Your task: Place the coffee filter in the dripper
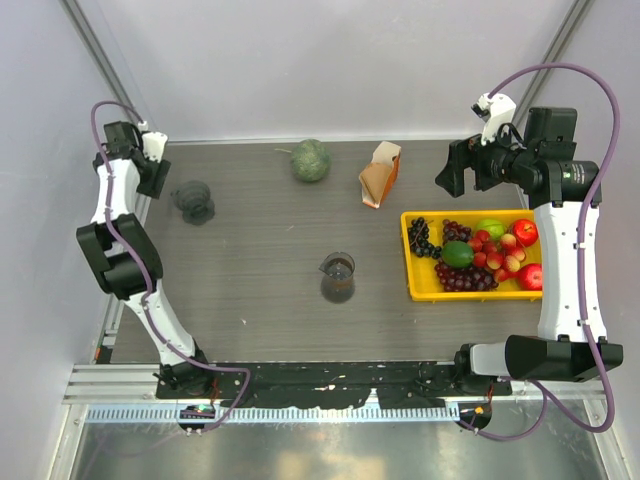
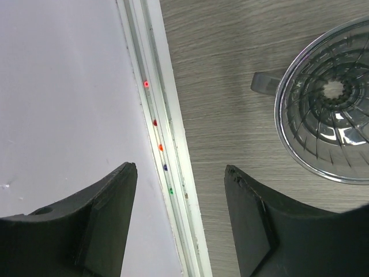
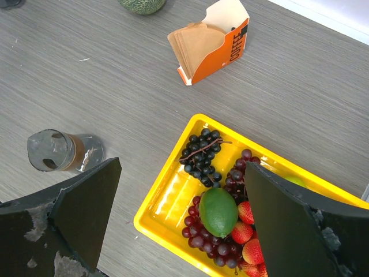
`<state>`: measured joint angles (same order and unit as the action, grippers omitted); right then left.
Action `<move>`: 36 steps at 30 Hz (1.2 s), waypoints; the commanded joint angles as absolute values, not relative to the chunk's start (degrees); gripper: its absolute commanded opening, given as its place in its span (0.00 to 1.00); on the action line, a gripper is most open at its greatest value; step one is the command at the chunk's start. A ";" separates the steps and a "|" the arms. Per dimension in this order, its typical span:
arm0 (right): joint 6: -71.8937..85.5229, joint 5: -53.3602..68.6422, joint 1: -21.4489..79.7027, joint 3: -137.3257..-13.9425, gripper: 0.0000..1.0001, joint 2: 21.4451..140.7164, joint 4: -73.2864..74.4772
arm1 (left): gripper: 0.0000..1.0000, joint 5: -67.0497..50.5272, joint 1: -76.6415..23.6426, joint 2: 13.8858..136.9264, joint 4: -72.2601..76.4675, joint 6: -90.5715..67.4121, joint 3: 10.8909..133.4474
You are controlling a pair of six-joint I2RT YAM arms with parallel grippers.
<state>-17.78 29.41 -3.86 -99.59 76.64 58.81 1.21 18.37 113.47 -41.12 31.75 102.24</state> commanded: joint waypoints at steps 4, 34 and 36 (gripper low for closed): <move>-17.05 29.27 -3.69 -101.95 0.96 75.85 58.62 | 0.65 1.68 16.70 116.37 -47.63 31.92 110.56; -16.87 29.27 -3.69 -100.81 0.95 74.53 58.80 | 0.68 -12.22 16.96 112.24 -46.76 -4.65 99.15; -16.87 29.27 -3.69 -100.90 0.95 74.62 58.71 | 0.67 -11.69 16.96 112.06 -46.50 -5.44 97.83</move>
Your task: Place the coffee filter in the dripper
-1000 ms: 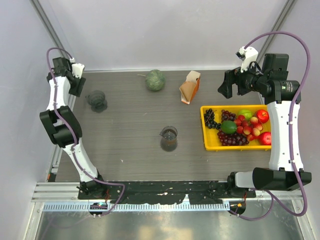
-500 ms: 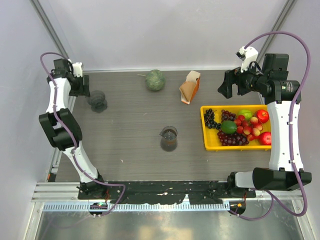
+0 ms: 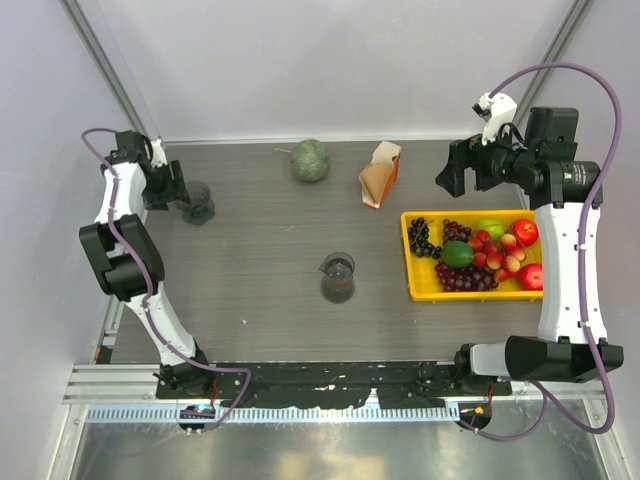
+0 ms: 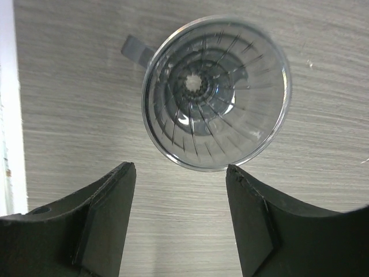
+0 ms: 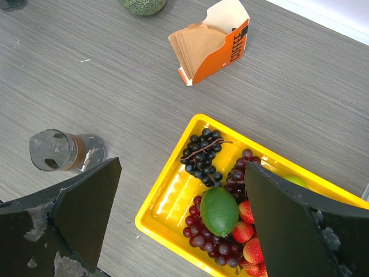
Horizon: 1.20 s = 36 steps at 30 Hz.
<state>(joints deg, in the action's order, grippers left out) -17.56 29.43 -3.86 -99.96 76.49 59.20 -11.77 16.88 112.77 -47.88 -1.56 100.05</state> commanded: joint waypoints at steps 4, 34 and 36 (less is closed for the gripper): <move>-16.70 29.27 -3.69 -100.81 0.96 74.62 58.71 | 0.66 -15.28 17.31 112.76 -45.44 -7.56 97.12; -16.35 30.15 -3.69 -101.78 0.95 75.76 60.12 | 0.36 -20.31 9.23 123.92 -49.83 3.34 111.79; -16.43 30.41 -3.69 -101.87 0.96 75.67 60.21 | 0.35 -19.87 8.62 124.97 -50.88 2.64 112.50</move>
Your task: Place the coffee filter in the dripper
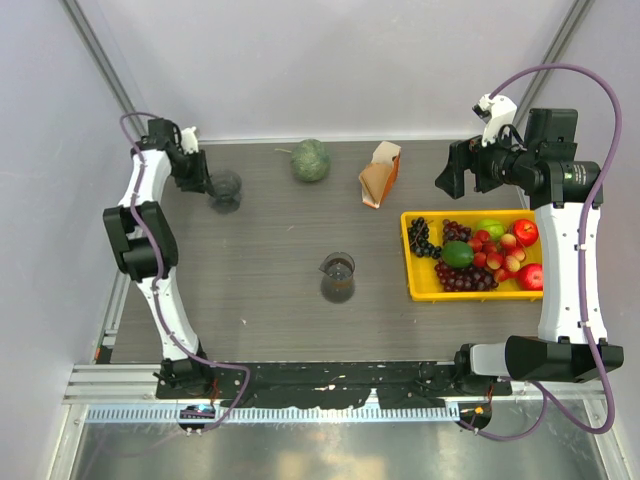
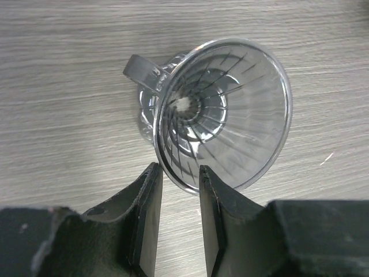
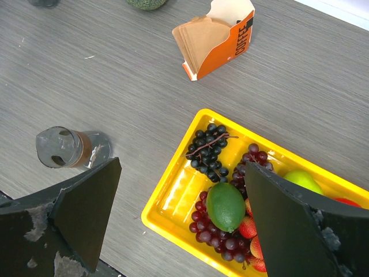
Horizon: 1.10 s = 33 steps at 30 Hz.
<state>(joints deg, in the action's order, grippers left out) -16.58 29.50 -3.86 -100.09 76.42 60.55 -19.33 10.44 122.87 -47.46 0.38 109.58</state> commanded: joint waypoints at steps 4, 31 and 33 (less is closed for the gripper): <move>-16.61 30.15 -3.60 -102.30 0.95 75.59 60.38 | 0.30 -18.89 8.61 127.44 -52.73 0.35 114.43; -23.90 41.03 -2.11 -89.76 0.95 70.15 48.80 | 0.00 -45.95 4.22 124.55 -66.50 22.90 122.16; -25.66 43.32 -0.71 -86.77 0.95 67.86 45.46 | 0.00 -49.73 2.99 123.32 -74.31 32.21 125.23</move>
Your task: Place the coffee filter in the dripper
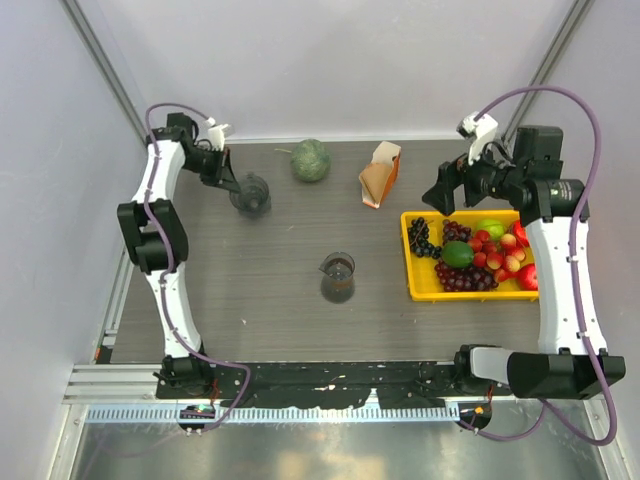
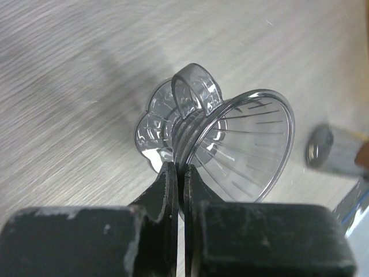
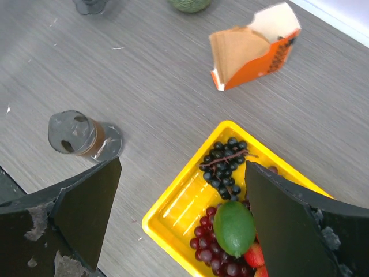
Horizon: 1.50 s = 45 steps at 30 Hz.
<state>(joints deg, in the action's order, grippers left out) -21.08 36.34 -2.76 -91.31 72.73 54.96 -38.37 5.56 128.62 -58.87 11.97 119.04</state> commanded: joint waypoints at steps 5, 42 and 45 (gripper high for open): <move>-34.25 43.94 8.41 -84.64 0.95 67.24 43.86 | 0.00 -50.02 -4.12 119.72 -98.50 57.36 127.90; -48.51 48.07 31.99 -83.67 0.67 80.68 27.07 | 0.00 -49.31 -24.78 96.95 -98.53 75.41 113.03; -49.83 48.08 32.96 -83.58 0.66 80.77 27.69 | 0.00 -50.01 -24.87 96.94 -98.44 75.41 113.12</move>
<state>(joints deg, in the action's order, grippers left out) -49.17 46.26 31.66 -81.12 80.93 29.52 -47.33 -24.36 100.31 -77.25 74.04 112.25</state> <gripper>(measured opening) 0.673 0.036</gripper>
